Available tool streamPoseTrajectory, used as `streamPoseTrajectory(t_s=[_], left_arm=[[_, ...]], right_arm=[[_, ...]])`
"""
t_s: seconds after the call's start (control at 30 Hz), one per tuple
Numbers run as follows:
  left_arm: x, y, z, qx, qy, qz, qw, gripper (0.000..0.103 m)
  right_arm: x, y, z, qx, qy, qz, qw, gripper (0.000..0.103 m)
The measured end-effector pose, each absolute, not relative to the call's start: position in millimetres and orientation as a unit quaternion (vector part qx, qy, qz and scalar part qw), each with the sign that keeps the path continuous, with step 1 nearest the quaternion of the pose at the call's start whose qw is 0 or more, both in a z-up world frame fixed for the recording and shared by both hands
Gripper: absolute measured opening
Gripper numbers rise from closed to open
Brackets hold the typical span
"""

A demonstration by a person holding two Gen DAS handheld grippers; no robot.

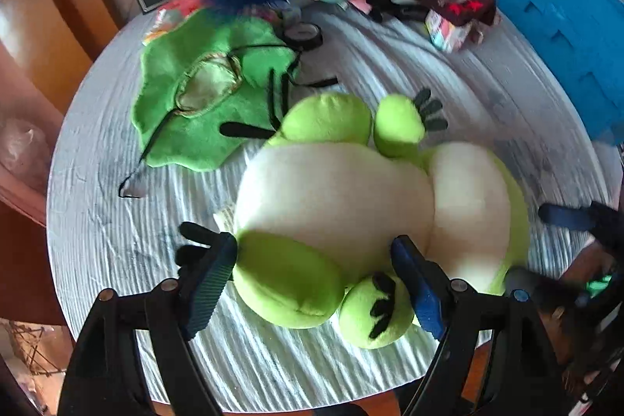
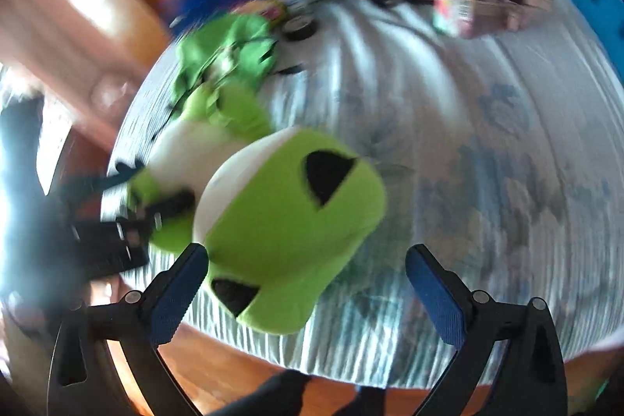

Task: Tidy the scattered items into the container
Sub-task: 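Lift and carry the green plush frog over the crate with both tools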

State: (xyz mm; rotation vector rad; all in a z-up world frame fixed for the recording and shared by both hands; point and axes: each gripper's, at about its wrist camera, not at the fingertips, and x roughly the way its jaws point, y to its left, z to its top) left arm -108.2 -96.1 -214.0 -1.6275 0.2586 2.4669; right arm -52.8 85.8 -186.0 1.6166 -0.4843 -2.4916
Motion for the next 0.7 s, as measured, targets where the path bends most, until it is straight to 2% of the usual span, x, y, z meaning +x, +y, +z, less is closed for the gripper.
streamPoseTrajectory(t_s=[0.17, 0.3, 0.43, 0.7], left_arm=[[-96.5, -110.2, -221.0, -0.537, 0.101, 0.825, 0.144, 0.083], [-92.2, -121.1, -226.4, -0.543, 0.102, 0.815, 0.172, 0.084], [-94.6, -129.2, -239.8, -0.554, 0.094, 0.806, 0.186, 0.098], [-94.9, -138.0, -245.5, -0.542, 0.058, 0.810, 0.218, 0.095]], right_arm=[[-53.7, 73.2, -187.6, 0.537, -0.217, -0.815, 0.010, 0.103], [-53.0, 44.6, -192.3, 0.551, -0.216, -0.806, -0.011, 0.103], [-63.9, 25.1, -205.7, 0.564, -0.201, -0.800, -0.035, 0.103], [-53.3, 19.1, -223.6, 0.569, -0.198, -0.796, -0.061, 0.102]])
